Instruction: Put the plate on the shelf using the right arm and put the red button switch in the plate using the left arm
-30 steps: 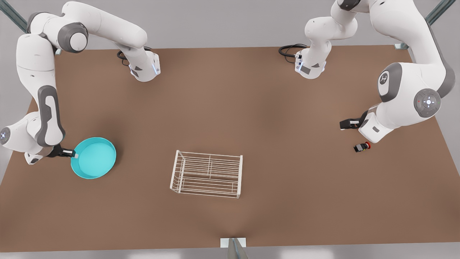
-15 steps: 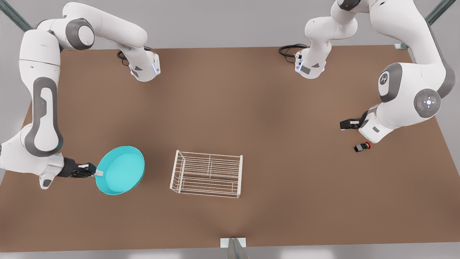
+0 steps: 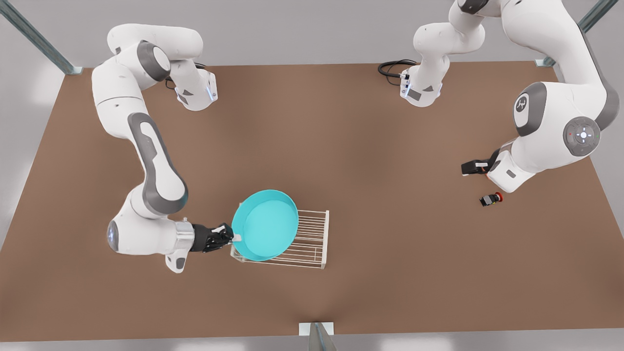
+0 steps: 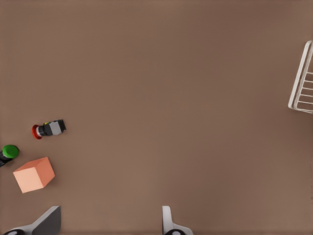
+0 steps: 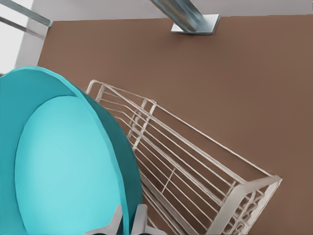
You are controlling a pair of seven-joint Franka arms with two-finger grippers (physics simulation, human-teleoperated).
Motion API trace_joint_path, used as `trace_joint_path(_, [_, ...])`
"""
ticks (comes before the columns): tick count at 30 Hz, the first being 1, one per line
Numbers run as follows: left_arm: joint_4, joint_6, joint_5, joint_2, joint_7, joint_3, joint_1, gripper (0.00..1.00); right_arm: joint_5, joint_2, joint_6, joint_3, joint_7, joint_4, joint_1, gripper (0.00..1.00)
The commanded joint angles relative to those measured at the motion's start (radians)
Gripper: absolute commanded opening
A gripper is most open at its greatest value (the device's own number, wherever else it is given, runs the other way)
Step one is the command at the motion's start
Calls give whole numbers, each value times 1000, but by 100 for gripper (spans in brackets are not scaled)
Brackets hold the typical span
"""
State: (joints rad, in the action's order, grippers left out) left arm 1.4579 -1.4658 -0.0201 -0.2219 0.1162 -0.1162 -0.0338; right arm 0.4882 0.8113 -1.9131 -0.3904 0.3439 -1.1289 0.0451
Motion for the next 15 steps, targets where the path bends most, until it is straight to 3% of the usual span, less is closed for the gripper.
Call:
trace_joint_path(1, [-1,4,0,1,3,0,0,100,-16,5,-84,18,-310,3,-31,21])
trace_joint_path(10, [-1,-30,3,-57,-24,4,-29,100,-77,42,-162,27,-310,-9,-102,21])
trace_joint_path(13, [-4,-197,46,-258,-654,6,-63,100,-112,48,-178,27,-310,-14,-114,21])
trace_joint_path(15, [73,-324,9,-286,-1154,7,-143,100,-117,49,-178,27,-310,-20,-117,21])
